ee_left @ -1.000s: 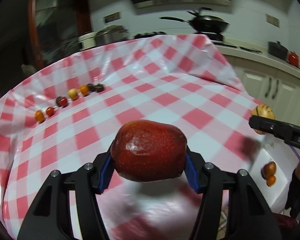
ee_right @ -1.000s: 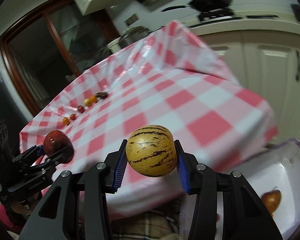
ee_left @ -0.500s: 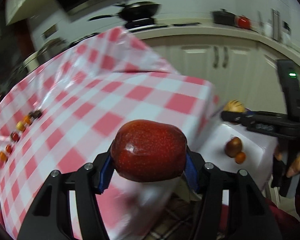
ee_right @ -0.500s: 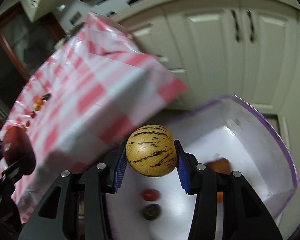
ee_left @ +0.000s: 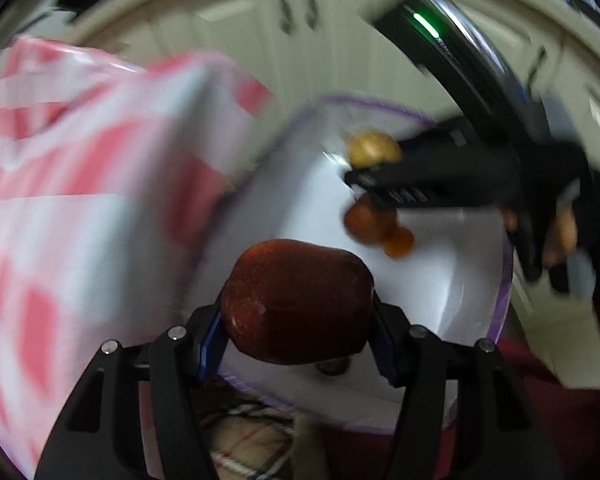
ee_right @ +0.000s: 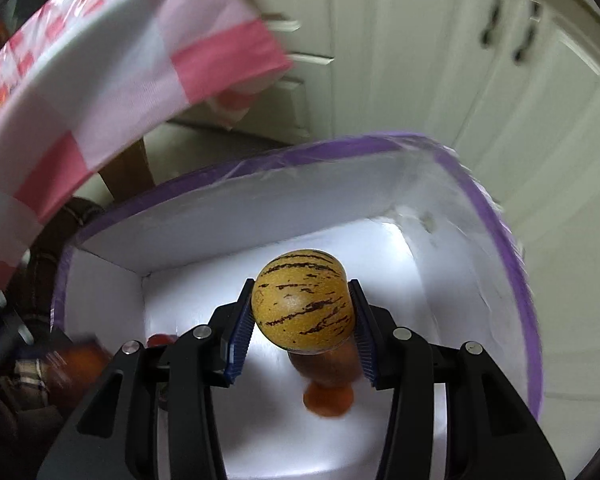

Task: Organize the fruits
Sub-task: 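Open the right tool to drop the pepino while the left tool drops the plum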

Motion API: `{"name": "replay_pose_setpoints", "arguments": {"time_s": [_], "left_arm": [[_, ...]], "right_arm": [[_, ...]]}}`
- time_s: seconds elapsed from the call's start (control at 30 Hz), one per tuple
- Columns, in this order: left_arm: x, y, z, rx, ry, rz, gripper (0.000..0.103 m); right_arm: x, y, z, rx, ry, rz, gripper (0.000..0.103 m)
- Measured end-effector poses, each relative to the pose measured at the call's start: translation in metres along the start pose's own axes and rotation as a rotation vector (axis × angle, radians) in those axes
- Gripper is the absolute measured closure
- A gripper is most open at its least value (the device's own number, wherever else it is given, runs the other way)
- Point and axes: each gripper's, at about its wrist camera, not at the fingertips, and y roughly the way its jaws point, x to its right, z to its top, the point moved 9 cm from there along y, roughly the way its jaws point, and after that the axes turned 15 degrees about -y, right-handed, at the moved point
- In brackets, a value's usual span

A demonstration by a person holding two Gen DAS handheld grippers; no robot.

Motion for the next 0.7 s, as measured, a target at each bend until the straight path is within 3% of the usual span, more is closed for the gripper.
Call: {"name": "replay_pose_setpoints", "arguments": {"time_s": [0.07,0.17,0.3,0.43,0.7], "left_arm": [[0.011,0.021,-0.009,-0.047,0.045,-0.026,0.043],[0.021,0.051,-0.026,-0.107,0.145,0.006,0.043],[0.028,0.07,-0.045,-0.164,0.226,0.005,0.043],[0.039,0.076,-0.056,-0.156,0.315,0.037,0.043],[0.046,0.081,-0.066,-0.16,0.343,0.043,0.043]], "right_arm": [[0.0,0.013,0.006,-0.024,-0.011,0.006,0.058],[0.001,0.043,0.012,-0.09,-0.03,0.011,0.058],[-0.007,0.055,0.012,-0.102,-0.032,0.036,0.058],[-0.023,0.064,0.005,-0.113,-0.066,0.06,0.058],[-0.038,0.08,-0.007,-0.158,-0.071,0.101,0.057]]}}
